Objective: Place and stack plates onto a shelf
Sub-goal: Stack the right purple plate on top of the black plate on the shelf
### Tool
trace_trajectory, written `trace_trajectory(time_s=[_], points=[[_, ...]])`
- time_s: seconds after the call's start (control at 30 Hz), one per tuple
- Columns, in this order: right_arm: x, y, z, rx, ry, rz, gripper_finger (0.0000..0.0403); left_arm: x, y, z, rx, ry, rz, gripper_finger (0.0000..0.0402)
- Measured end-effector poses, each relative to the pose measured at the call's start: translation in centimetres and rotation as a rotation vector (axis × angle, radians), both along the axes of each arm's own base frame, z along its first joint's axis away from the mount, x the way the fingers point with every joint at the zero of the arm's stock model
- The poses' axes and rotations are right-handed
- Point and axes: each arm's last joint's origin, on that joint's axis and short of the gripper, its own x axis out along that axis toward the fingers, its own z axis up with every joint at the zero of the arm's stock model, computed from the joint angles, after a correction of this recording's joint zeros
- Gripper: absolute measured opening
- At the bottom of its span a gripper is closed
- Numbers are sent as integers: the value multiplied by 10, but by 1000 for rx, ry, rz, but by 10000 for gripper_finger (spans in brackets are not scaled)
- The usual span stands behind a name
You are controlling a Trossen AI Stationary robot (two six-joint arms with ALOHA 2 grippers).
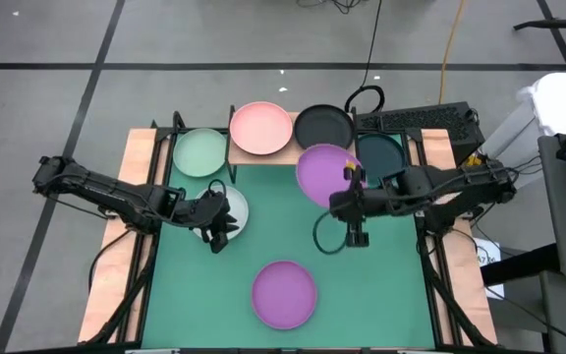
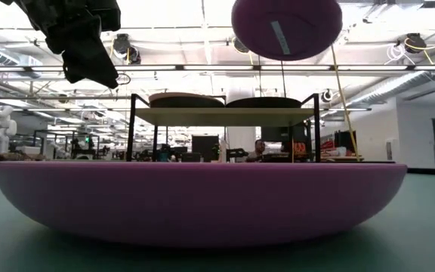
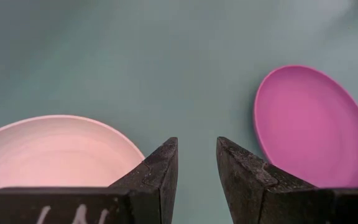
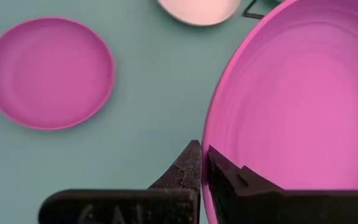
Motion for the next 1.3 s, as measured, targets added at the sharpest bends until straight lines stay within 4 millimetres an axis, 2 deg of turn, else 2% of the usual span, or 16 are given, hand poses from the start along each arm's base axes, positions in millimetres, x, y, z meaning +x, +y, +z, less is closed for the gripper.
trace_trajectory(time_s=[0.33, 1.0, 1.3], points=[[4, -38, 1, -101, 20, -60, 0, 0, 0, 0, -13, -1, 11, 115], [5, -118, 5, -269, 38, -70, 0, 0, 0, 0, -20, -5, 30, 115], [0, -143, 7, -297, 37, -83, 0, 0, 0, 0, -21, -5, 34, 115]])
